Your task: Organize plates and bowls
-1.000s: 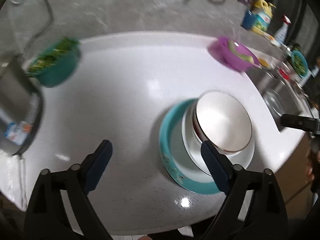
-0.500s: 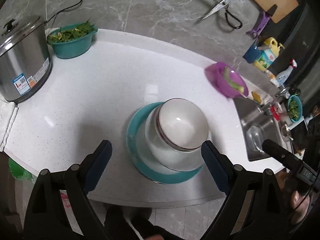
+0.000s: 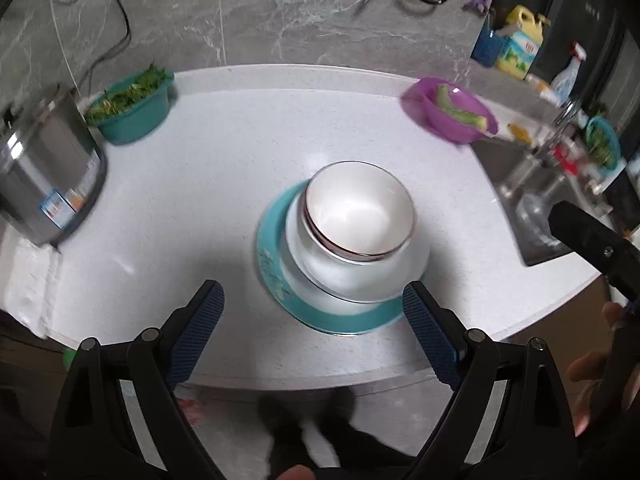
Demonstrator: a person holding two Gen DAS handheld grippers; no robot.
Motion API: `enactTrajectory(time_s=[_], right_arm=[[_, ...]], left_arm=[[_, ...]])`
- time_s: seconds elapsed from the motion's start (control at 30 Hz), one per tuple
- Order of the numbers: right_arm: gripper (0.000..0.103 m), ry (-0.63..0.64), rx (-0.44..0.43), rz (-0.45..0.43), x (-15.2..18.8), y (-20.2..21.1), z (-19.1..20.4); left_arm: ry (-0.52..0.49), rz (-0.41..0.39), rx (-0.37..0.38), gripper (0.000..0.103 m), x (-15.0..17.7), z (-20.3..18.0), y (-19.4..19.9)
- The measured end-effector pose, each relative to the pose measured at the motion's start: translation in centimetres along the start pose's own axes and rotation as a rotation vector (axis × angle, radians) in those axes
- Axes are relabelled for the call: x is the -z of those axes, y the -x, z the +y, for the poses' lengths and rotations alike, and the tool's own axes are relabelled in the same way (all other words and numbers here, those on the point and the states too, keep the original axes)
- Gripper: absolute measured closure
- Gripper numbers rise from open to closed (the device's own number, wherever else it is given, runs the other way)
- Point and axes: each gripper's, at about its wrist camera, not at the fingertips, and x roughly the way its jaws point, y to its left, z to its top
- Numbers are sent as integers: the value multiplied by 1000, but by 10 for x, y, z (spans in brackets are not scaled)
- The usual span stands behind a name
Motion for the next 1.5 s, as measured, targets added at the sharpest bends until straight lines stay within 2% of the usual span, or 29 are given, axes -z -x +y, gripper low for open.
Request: enactTrajectory(time_s=[0.1,0.23,0.37,0.7,0.8,0.83,0.93,1.0,1.13,1.2,1.37,1.5], right_arm=[[0,-4,9,-18,1,7,5],[0,1,15,-31,5,13,9],[0,10,23,-37,6,16,11],[0,22,62,-19,9,20,10],[0,34,57,-23,8,23,14],[0,40,55,-26,8,24,15],[0,49,47,-34,7,27,18],[0,50,44,-42,7,29,19],[0,53,38,-51,6,32,22],[0,55,35,-51,6,33,23],[0,52,36,-48,6,33,23],[0,49,45,-45,7,33,22]], left_arm=[[-7,-60,-45,0,3,4,10],[-10,-155,-24,0,5,3,31],[-23,-148,-6,0,8,0,36],[-30,-124,-92,0,5,-1,42],[-22,-100,-94,0,5,-3,42],[-16,-90,-105,0,4,-3,41],[-12,-37,-217,0,3,-2,34],[-17,-53,-241,0,2,-1,34],[53,-71,-188,0,2,8,39],[84,-55,-209,0,0,13,37],[74,-37,-197,0,0,13,33],[64,-46,-160,0,1,8,35]])
